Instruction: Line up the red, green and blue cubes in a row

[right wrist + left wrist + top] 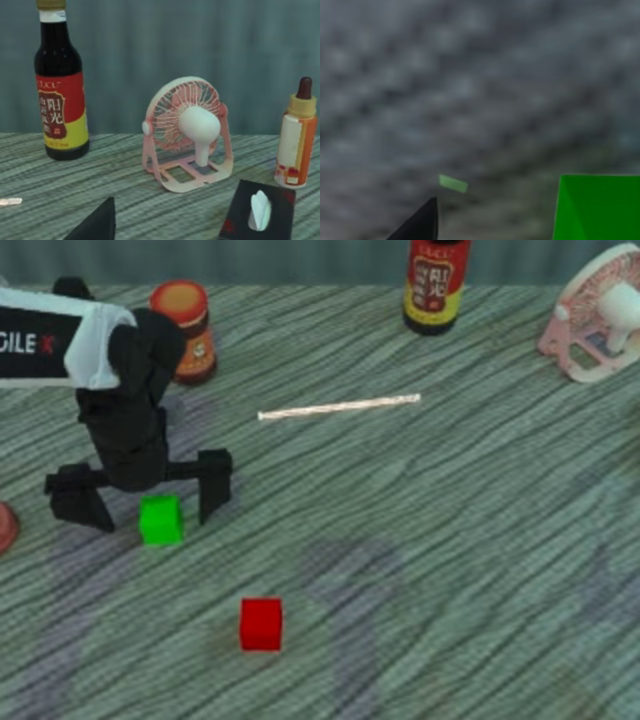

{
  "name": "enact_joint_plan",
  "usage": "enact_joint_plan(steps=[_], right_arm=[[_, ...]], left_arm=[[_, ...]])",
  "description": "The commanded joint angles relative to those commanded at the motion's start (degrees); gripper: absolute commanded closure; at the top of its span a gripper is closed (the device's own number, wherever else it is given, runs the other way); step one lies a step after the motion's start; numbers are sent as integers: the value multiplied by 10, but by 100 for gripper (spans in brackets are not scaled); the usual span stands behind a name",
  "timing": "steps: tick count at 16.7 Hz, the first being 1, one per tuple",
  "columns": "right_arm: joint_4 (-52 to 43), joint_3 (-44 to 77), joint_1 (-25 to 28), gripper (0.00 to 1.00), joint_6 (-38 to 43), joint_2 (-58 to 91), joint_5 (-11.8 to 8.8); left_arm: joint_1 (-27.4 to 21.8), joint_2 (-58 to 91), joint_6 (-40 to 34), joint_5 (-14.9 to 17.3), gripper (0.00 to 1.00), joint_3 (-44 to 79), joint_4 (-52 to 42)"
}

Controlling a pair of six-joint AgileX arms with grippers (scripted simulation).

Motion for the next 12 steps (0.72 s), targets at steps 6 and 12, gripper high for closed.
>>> enact_joint_plan(steps=[6, 12], right_arm=[[0, 0, 0, 0, 0, 0, 0], [0, 0, 0, 0, 0, 0, 0]], left_arm=[[0, 0, 0, 0, 30, 0, 0], [0, 0, 0, 0, 75, 0, 0]])
